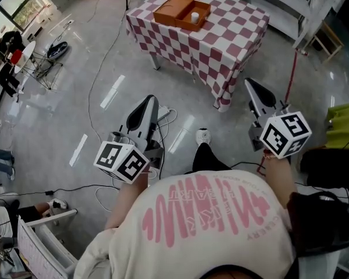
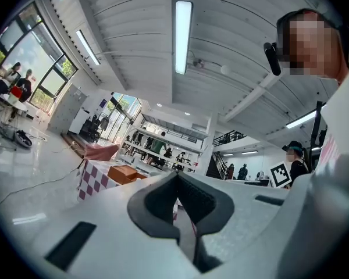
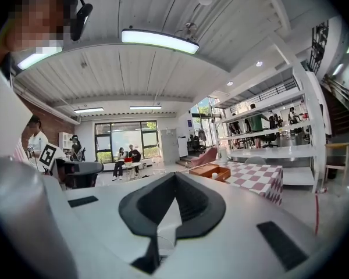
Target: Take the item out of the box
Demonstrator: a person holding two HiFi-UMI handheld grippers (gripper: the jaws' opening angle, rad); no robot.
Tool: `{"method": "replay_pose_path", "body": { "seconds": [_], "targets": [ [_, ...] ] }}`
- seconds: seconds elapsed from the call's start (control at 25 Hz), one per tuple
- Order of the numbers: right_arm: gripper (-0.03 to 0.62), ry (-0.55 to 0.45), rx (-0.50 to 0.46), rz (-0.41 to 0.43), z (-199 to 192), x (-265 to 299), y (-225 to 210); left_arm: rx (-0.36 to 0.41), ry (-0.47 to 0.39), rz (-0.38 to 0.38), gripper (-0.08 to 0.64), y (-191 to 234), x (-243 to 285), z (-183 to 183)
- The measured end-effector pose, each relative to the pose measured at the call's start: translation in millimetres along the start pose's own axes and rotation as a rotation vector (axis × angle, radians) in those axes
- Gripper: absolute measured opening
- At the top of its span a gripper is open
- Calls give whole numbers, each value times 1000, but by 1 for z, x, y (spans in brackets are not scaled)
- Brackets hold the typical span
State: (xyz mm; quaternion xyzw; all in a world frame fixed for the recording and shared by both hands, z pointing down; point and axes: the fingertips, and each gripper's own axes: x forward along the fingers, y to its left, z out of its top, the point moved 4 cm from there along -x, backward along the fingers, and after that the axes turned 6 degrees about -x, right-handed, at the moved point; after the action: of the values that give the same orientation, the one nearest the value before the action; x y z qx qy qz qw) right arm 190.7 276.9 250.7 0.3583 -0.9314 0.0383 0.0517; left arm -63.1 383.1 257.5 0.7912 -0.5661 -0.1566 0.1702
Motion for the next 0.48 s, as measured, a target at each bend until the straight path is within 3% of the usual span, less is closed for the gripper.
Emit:
{"method": "replay_pose_path", "body": {
  "seconds": [0.48],
  "targets": [
    [4, -58, 28, 78, 29, 96, -59, 54, -45, 30, 7, 39, 83, 35]
  ]
}}
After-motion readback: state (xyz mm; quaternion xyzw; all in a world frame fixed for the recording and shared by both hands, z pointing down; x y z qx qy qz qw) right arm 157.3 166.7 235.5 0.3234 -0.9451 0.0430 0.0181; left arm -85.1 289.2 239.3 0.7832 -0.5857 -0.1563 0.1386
